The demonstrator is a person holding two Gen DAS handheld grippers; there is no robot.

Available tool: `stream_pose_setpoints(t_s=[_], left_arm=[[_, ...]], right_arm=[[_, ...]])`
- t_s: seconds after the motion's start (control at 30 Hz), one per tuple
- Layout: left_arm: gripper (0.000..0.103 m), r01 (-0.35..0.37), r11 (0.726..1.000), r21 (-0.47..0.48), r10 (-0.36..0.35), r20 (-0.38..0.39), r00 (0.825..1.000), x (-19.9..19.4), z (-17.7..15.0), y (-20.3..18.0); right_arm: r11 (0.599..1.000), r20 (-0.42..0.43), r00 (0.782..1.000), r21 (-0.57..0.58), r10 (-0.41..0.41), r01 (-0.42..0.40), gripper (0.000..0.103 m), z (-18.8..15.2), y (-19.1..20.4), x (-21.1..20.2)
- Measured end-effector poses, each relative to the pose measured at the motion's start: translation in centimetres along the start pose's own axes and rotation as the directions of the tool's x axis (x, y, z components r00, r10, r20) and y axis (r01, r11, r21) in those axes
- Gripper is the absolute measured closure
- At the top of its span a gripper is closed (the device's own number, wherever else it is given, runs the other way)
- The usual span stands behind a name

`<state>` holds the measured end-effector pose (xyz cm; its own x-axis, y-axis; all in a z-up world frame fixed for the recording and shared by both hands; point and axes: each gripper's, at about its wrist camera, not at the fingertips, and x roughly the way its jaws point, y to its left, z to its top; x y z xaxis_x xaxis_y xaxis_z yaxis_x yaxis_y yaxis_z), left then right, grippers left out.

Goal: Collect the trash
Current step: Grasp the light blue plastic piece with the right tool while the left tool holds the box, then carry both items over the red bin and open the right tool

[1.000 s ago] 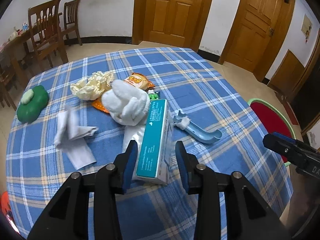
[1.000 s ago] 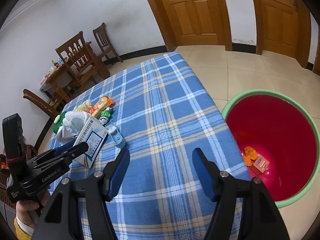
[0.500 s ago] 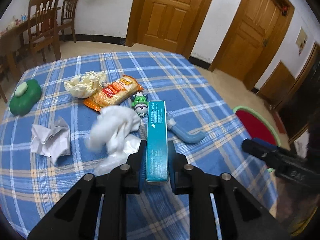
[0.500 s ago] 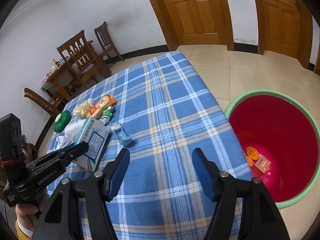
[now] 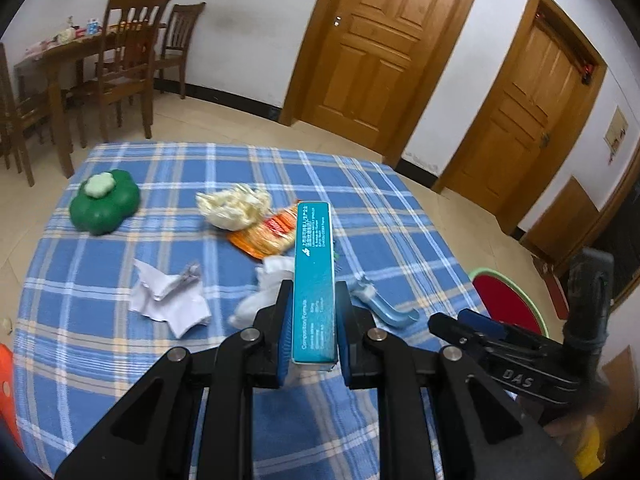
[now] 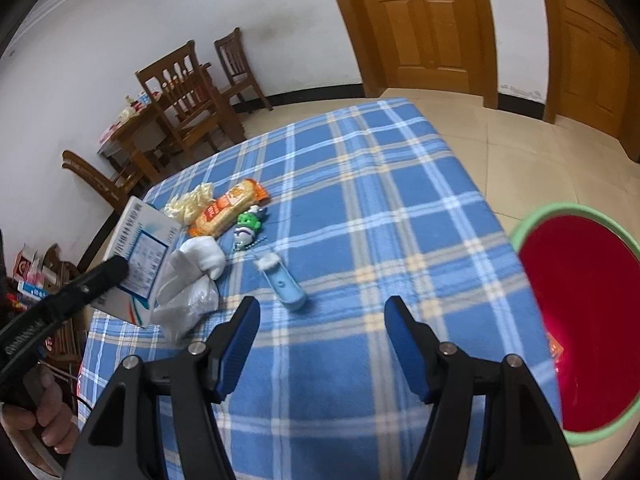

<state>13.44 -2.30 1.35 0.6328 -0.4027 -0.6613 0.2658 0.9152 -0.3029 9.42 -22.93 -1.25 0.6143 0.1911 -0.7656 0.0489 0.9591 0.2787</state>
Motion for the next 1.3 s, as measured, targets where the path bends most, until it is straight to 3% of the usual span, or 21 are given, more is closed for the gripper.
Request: stream_pose_setpoints(t_s=[0.07,0.37,0.5,0.83,1.3], left_arm=[[0.085,-0.026,1.0,0.0,0.026,0.01,1.0,-0.1,0.0,0.4],[0.085,-0.08,0.997,-0.019,0.08,-0.001,0.997,0.7,-0.3,1.7],[0.085,-0.076,0.997,-0.022,0.076,-0.006,0.997,0.9,-0.5,1.7],[0.085,-0.053,0.998,-0.015,0.053,-0.003,0.999,0.4,-0.7,0.7],[0.084,0.034,0.998,0.045,-0.034,-0.016,0.999,-0.1,-1.0,-3.6]], right_arm=[[1.0,-0.009,1.0,-0.013,0.003,-0.003,0.036,0.2,0.4,0.9],[0.998,-0.07,0.997,-0.062,0.018,-0.022,0.061,0.3,1.5,4.2],[0.996,-0.068,0.997,-0.085,0.033,-0.039,0.081,0.1,1.9,4.4],[0.995,-0.004,0.999,-0.09,0.049,-0.049,0.082,-0.5,1.9,1.9],[1.0,0.093,0.995,0.016,0.019,-0.02,0.082,-2.1,-2.1,-3.9]])
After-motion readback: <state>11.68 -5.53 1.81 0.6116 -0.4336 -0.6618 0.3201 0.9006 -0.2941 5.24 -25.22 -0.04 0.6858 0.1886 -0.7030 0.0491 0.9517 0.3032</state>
